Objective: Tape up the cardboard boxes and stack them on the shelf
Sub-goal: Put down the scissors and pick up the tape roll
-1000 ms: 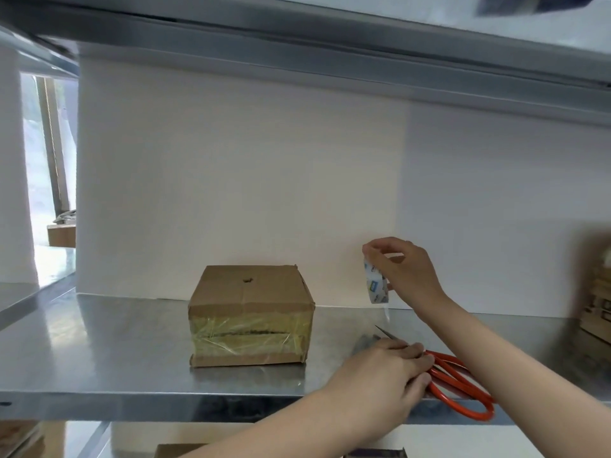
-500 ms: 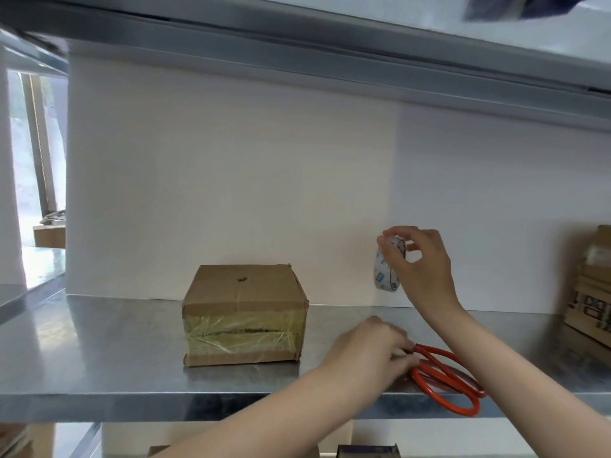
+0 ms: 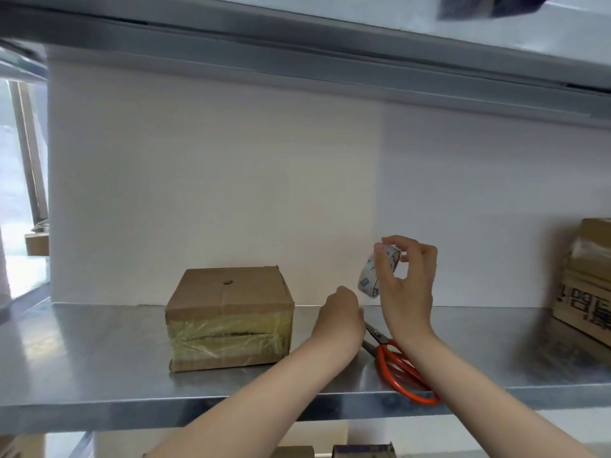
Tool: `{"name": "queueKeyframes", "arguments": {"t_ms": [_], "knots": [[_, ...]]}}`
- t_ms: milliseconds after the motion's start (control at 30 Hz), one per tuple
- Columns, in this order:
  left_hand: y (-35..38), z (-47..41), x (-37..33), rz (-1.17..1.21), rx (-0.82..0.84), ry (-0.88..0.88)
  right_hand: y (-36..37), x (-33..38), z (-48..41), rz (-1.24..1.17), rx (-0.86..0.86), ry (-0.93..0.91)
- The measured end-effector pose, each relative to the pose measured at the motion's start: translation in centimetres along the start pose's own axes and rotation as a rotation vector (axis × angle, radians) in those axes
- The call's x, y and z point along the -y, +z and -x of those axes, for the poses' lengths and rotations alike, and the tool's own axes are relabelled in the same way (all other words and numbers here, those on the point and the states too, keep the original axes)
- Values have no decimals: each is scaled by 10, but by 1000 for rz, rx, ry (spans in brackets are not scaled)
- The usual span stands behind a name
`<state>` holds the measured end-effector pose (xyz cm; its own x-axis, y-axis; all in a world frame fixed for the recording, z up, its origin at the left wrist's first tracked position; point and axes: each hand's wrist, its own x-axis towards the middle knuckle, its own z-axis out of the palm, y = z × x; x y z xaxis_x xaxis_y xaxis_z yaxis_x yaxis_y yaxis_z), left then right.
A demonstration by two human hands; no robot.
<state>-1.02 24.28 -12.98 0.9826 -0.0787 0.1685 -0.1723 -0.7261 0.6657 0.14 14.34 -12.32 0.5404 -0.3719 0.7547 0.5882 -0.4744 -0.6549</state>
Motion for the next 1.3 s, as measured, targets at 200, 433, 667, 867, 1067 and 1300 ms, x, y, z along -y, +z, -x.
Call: {"name": "queueKeyframes", "arguments": {"t_ms": [200,433,667,867,1067,1300], "knots": [[3,-9,5,149,44,-7,-2,-4,4,36,73,-41],[-9,-9,21,54,-54,127,1,-6,5,77,118,-18],[-28,3,-1,-486,-376,396,-1,13,-19,-211,84,119],[-62,15,0,-641,-571,551,-33,66,-53,-338,283,91],[-140,59,1,-570,-381,565,-38,92,-64,-504,724,240],[-204,58,48,-220,-21,507,-8,102,-50,-438,1001,240]]}}
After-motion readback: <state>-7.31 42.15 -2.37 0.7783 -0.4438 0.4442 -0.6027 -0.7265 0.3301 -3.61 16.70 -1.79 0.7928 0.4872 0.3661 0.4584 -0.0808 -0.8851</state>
